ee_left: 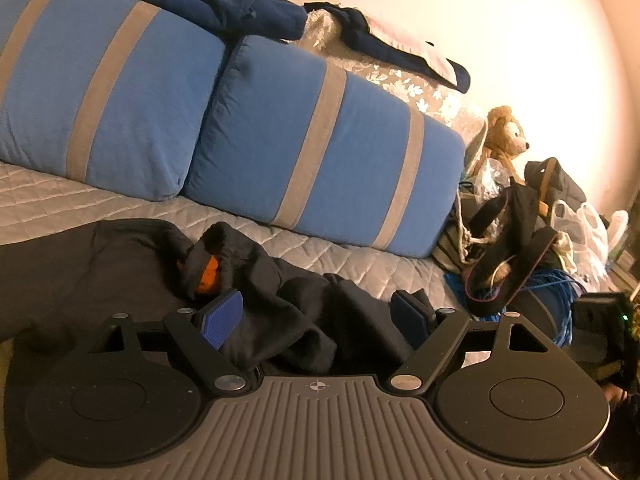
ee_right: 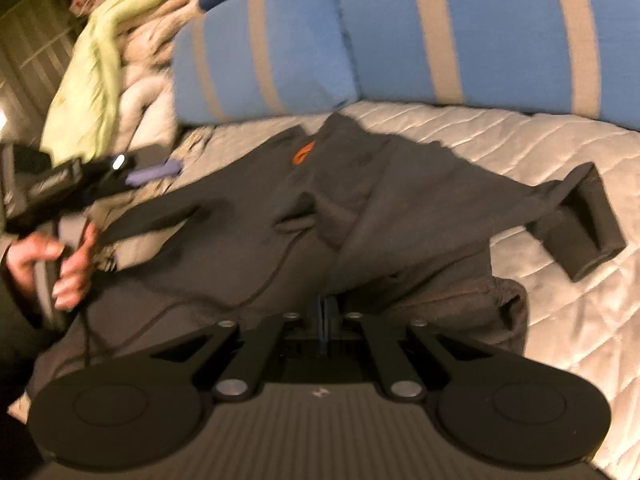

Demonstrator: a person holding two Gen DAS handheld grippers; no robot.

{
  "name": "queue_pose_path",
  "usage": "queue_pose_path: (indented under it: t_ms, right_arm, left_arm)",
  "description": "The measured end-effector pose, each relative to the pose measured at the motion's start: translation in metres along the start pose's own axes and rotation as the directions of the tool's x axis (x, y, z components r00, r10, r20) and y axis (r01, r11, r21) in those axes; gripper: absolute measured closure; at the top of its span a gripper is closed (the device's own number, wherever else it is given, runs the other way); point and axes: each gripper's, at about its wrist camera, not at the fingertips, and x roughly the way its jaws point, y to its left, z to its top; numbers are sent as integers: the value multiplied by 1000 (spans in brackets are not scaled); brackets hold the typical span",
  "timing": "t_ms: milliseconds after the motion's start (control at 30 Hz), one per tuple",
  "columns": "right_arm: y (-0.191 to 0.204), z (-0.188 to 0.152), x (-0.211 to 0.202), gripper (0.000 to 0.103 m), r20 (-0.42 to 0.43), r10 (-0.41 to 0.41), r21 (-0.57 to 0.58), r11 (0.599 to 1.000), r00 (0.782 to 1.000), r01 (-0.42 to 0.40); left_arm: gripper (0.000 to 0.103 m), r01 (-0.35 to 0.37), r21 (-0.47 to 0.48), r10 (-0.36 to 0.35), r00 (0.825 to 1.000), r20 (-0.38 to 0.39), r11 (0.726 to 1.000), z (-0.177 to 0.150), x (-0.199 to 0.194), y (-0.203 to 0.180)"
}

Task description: Fold clothes

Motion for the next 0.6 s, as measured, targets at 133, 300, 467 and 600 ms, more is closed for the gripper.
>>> queue_pose_path:
  t_ms: [133, 300, 467, 600]
  right_arm:
    - [1, -2, -9, 53, -1, -33, -30, 999, 999, 33]
    - [-24, 9, -36, 44, 83, -119, 27, 993, 989, 117]
    - [-69, 20, -43, 45, 129, -250, 198, 955, 960, 222]
    - [-105, 30, -35, 45, 143, -299, 334, 912, 943, 238]
  left_arm:
    - [21, 1, 0, -1, 1000, 4, 1000, 0, -1, 0]
    - [21, 7, 2, -7, 1000, 6, 1000, -1, -1, 0]
    - [21, 15, 5, -15, 1000, 17, 1000, -1, -3, -2]
    - [21, 21, 5, -21, 1000, 8, 1000, 0, -1, -2]
